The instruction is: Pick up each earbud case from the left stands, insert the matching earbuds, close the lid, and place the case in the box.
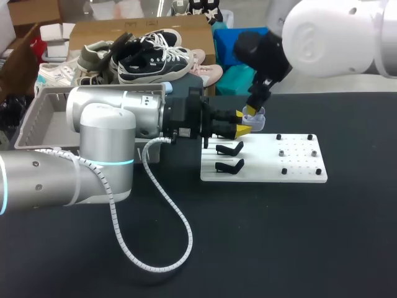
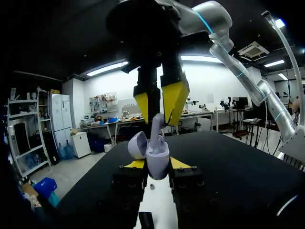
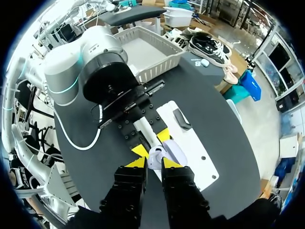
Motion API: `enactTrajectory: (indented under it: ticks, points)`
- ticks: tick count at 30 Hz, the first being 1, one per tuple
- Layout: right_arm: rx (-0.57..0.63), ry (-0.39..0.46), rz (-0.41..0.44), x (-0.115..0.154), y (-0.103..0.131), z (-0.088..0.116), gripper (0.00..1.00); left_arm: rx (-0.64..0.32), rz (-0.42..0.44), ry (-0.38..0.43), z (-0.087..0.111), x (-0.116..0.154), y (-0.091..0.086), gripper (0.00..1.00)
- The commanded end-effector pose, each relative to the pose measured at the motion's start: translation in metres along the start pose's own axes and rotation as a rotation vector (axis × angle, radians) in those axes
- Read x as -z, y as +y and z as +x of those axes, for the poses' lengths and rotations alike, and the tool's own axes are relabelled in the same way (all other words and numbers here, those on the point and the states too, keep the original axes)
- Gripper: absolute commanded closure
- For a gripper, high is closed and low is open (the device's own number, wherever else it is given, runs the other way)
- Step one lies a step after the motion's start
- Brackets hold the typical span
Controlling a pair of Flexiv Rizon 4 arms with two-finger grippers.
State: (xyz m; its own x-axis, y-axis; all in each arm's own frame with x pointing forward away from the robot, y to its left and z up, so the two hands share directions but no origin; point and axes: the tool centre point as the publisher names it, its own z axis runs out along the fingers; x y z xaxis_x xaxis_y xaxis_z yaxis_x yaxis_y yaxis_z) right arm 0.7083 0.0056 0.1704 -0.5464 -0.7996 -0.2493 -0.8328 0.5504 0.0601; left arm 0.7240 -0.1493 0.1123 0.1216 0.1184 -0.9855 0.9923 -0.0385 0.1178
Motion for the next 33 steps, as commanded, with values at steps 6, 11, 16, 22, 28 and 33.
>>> enactTrajectory:
  ticks: [6, 11, 16, 22, 28, 33]
  points:
    - [-0.004, 0.007, 0.000, -0.0040, -0.0022, 0.0004, 1.00, -0.002, -0.003, -0.002, 0.0007, -0.0003, -0.0003, 1.00]
    - [-0.008, 0.006, -0.001, -0.0051, -0.0034, 0.0011, 1.00, -0.002, -0.003, -0.002, 0.0007, -0.0003, -0.0003, 1.00]
    - [-0.013, 0.010, 0.002, -0.0088, -0.0045, 0.0002, 1.00, -0.002, -0.003, -0.002, 0.0007, -0.0003, -0.0003, 1.00]
    - [-0.013, 0.013, 0.003, -0.0095, -0.0040, -0.0016, 1.00, -0.002, -0.003, -0.002, 0.0007, -0.0003, -0.0003, 1.00]
    - [-0.016, 0.019, 0.008, -0.0118, -0.0036, -0.0023, 1.00, -0.002, -0.003, -0.002, 0.0007, -0.0003, -0.0003, 1.00]
    - [-0.018, 0.022, 0.013, -0.0126, -0.0041, -0.0018, 1.00, -0.002, -0.003, -0.002, 0.0007, -0.0003, -0.0003, 1.00]
